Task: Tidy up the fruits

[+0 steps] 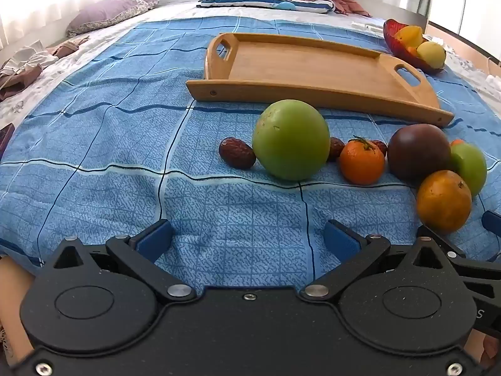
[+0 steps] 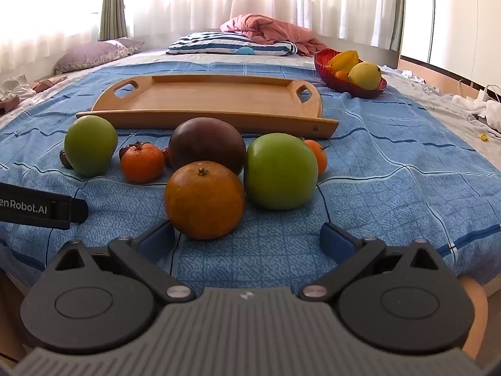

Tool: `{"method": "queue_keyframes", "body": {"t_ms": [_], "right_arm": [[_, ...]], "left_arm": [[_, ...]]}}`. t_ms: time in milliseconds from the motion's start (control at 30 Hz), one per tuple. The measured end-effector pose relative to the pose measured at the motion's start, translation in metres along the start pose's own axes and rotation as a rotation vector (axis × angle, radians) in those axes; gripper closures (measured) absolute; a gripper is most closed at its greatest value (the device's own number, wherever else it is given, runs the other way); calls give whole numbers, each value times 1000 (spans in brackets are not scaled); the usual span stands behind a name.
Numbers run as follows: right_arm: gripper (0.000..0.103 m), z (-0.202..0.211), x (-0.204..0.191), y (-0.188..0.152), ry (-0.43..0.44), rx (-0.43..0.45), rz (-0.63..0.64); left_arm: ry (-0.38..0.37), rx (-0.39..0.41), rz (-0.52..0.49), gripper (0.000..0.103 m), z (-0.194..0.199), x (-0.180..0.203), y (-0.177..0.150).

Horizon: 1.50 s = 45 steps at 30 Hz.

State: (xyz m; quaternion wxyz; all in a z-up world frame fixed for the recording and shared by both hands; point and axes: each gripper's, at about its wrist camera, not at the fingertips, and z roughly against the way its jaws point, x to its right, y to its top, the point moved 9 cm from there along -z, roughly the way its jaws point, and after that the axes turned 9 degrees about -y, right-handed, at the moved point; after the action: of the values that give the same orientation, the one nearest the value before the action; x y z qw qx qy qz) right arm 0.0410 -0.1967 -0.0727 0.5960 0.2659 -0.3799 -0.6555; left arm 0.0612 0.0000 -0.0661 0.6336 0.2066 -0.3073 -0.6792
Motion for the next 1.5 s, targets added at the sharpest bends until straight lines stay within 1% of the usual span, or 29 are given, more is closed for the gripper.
{"method": "queue_keyframes", "body": {"t_ms": [267,700,800,1500], "right_arm": [[0,-1,0,1,-3,-2,2],[0,0,0,0,-3,-3,2],[0,0,0,0,-3,-3,1],[0,0,0,0,-4,-5,3]], "left_arm": [[-7,4,-1,0,1,1,-1],[6,0,2,0,-1,-7,-1],[11,-4,0,0,-2,-2,-1],[11,-4,0,0,-2,-2,0]]}}
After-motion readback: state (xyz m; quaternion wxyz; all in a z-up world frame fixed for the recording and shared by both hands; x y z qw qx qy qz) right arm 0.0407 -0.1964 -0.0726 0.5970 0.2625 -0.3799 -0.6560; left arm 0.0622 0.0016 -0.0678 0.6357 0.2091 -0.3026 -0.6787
